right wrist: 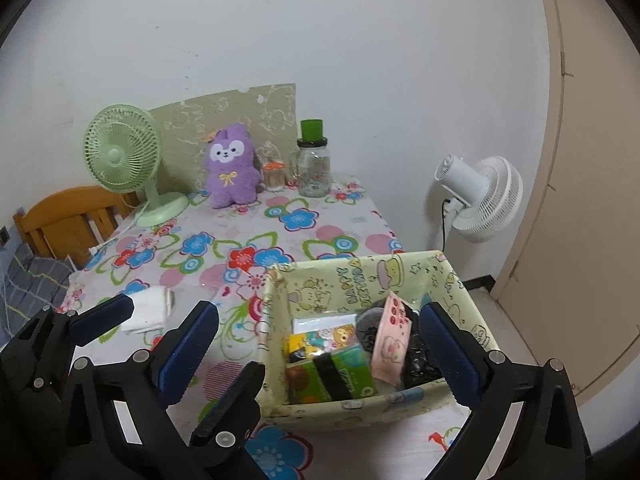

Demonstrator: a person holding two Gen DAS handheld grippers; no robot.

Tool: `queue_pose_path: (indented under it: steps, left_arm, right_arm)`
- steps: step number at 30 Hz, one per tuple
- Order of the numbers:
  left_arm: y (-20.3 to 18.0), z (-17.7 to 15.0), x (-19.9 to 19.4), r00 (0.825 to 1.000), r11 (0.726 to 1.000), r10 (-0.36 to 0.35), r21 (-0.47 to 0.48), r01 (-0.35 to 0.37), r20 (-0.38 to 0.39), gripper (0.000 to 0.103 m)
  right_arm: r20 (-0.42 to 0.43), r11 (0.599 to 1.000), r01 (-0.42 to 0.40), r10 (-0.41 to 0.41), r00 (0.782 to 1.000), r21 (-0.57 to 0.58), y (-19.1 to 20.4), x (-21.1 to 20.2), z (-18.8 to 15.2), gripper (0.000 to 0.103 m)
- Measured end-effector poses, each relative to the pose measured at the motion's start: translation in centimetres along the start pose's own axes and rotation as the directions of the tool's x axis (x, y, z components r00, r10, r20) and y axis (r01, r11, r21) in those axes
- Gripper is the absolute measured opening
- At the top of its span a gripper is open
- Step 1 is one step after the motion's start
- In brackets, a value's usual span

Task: Organize soft objects
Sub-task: 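Raise both open tools away from the box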

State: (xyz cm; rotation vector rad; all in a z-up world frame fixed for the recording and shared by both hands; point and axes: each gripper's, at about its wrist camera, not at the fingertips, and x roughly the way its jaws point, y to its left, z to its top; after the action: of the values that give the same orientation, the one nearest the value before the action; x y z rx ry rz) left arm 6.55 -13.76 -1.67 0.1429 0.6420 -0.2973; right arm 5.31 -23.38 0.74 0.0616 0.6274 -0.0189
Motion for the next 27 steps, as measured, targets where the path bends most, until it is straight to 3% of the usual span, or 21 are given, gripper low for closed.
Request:
queue_pose_path:
  steps: [27]
  left_arm:
    - [6.9,-1.8,-2.8,0.996,0.993,0.092,-0.072,-0.091,0.017,0.103]
  right_arm:
    - [0.013,0.997,-0.063,0.063,0.998,-0.055,7.6,-0.4,0.4,0.103]
